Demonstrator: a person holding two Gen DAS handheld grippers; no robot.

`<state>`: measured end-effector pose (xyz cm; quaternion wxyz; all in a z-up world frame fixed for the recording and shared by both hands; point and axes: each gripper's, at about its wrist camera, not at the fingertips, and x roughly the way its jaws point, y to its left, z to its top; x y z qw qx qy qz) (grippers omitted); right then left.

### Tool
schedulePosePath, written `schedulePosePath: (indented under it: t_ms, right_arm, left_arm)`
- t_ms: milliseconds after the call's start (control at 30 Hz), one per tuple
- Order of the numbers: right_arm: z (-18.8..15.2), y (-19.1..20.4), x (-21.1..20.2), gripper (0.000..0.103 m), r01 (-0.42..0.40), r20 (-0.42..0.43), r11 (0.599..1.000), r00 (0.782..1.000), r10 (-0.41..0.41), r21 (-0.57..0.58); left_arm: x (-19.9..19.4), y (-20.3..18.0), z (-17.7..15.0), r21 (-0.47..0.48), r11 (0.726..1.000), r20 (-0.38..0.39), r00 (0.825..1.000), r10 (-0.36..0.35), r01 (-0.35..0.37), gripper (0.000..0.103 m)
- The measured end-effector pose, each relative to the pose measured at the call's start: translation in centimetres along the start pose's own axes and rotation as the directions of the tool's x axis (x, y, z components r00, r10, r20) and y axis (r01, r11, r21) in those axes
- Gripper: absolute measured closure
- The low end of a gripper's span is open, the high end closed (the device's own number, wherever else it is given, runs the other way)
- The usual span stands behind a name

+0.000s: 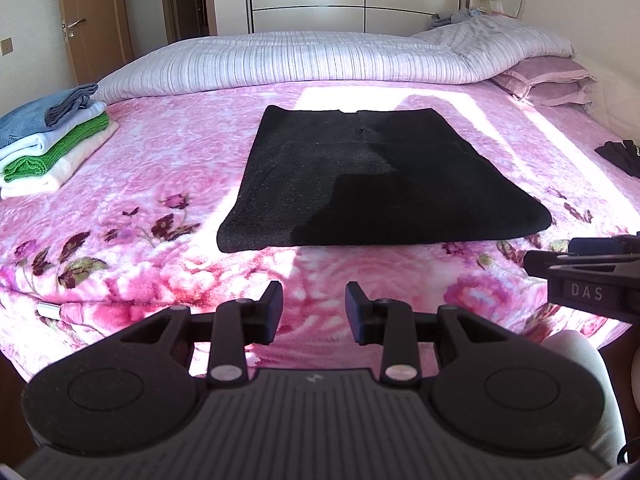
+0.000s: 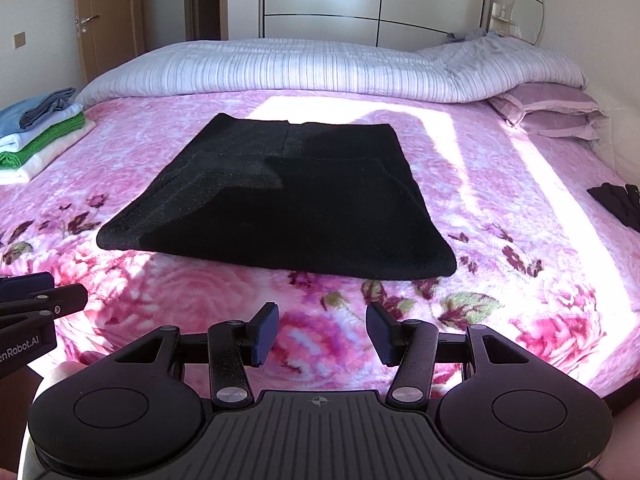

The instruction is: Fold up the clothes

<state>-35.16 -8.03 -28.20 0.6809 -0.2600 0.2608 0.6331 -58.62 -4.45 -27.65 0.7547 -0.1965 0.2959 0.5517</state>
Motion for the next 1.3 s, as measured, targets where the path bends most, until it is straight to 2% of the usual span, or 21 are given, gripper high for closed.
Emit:
schedulePosePath:
  t_ms: [667, 767, 833, 900, 933, 1000, 1067, 1133, 1167, 1200, 1300]
  right_arm:
    - [0.1, -0.2, 2.3, 0.051, -0.018, -0.027, 1.000, 0.999, 0.018, -0.008]
    - [0.2, -1.3, 2.6, 0.051, -0.067, 0.023, 0.998, 0.997, 0.067, -0.007]
    - [0.5, -2.4, 2.4, 0.051, -0.085, 0.097, 0.995, 0.991, 0.089, -0.050]
    - [0.7, -3.3, 2.2, 0.051, -0.075, 0.172, 0.988, 0.980, 0.098, -0.138]
    - [0.7, -3.6, 2.4, 0.051, -0.055, 0.195, 0.977, 0.976, 0.096, -0.207]
    - [0.2, -3.9, 3.3, 0.050, 0.010, 0.212, 0.927, 0.974, 0.076, -0.376]
    - [-0.8, -3.8, 4.7, 0.049, 0.082, 0.190, 0.831, 0.981, 0.030, -0.550]
    - [-2.0, -3.7, 6.7, 0.049, 0.131, 0.151, 0.717, 0.988, -0.036, -0.685]
    - [-2.4, -3.8, 7.5, 0.049, 0.142, 0.141, 0.677, 0.988, -0.056, -0.723]
    - [-2.8, -4.0, 8.3, 0.049, 0.145, 0.130, 0.645, 0.989, -0.072, -0.750]
    - [-3.2, -4.5, 10.3, 0.049, 0.137, 0.108, 0.603, 0.991, -0.084, -0.786]
  left_arm:
    - [2.8, -0.2, 0.0, 0.014, 1.000, -0.055, 0.998, -0.016, 0.017, 0.073]
    - [3.8, 0.6, 0.2, 0.092, 0.995, -0.012, 0.999, -0.044, 0.045, 0.073]
    - [4.6, 1.0, 0.4, 0.211, 0.977, 0.034, 0.999, -0.024, 0.016, 0.073]
    - [5.9, 1.1, -0.2, 0.352, 0.936, 0.050, 0.999, -0.001, -0.016, 0.073]
    - [6.5, 1.2, -0.5, 0.419, 0.907, 0.059, 0.998, 0.009, -0.033, 0.073]
    - [7.8, 1.2, -1.0, 0.547, 0.834, 0.079, 0.997, 0.028, -0.067, 0.072]
    - [9.1, 1.3, -1.6, 0.662, 0.742, 0.101, 0.994, 0.043, -0.100, 0.071]
    - [10.5, 1.3, -2.2, 0.762, 0.634, 0.126, 0.991, 0.055, -0.132, 0.070]
    - [11.1, 1.4, -2.5, 0.806, 0.574, 0.139, 0.989, 0.060, -0.148, 0.070]
    - [11.8, 1.4, -2.8, 0.844, 0.511, 0.152, 0.986, 0.063, -0.163, 0.070]
    - [13.9, 1.7, -3.8, 0.904, 0.394, 0.152, 0.986, 0.066, -0.166, 0.070]
